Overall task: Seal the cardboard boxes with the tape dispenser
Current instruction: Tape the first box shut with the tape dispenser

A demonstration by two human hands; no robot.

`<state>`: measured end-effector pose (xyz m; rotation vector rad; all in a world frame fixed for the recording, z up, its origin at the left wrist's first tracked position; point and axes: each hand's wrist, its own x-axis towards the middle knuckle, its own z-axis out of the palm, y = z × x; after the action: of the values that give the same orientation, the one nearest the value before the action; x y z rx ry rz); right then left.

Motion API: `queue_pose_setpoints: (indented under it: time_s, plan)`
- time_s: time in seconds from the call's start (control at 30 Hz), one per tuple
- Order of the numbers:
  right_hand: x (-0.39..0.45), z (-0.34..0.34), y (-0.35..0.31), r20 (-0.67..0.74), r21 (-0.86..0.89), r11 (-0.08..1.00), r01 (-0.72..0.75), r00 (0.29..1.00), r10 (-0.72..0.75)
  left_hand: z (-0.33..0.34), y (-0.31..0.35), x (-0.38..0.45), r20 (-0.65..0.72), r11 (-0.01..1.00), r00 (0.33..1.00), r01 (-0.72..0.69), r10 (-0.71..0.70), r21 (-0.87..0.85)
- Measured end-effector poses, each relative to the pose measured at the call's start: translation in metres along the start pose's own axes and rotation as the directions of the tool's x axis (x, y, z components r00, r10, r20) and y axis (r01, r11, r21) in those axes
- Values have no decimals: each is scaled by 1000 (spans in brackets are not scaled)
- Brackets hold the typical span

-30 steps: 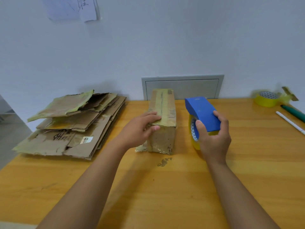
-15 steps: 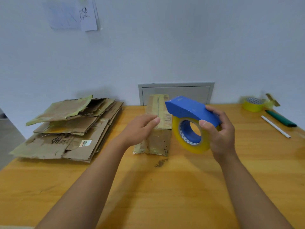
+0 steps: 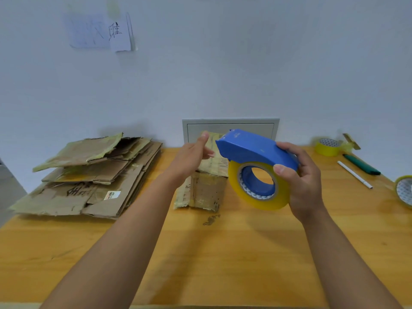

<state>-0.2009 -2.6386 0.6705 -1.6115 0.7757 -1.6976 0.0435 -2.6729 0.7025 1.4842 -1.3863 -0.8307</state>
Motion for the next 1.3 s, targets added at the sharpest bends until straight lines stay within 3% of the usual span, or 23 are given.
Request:
queue_pose_setpoints:
  time_s: [0.2, 0.33, 0.43, 0.73, 0.97, 1.13, 1.3]
  plan:
    - [1, 4, -4, 45, 34, 999, 4, 999, -6, -10, 8, -5, 307, 975, 947, 147, -91, -165]
    - [1, 5, -4, 49, 54, 999, -5, 999, 2, -16, 8, -6, 320, 928, 941, 211, -108, -308]
    - [0, 7, -3, 70, 47, 999, -14, 997, 11, -16, 10, -6, 327, 917, 936, 239, -131, -318]
    - [19, -9, -11, 248, -75, 992, -101, 962, 117, -26, 16, -3, 166, 987, 982, 108, -86, -123]
    - [18, -25, 1, 276, -125, 978, -166, 941, 195, -54, -8, 4, 41, 983, 991, 130, -126, -129]
    - [18, -27, 14, 303, -257, 951, -174, 920, 250, -38, -14, 1, -33, 981, 988, 143, -148, -129]
    - [20, -36, 20, 288, -340, 922, -187, 912, 291, -25, -20, -2, -29, 971, 993, 106, -115, -213]
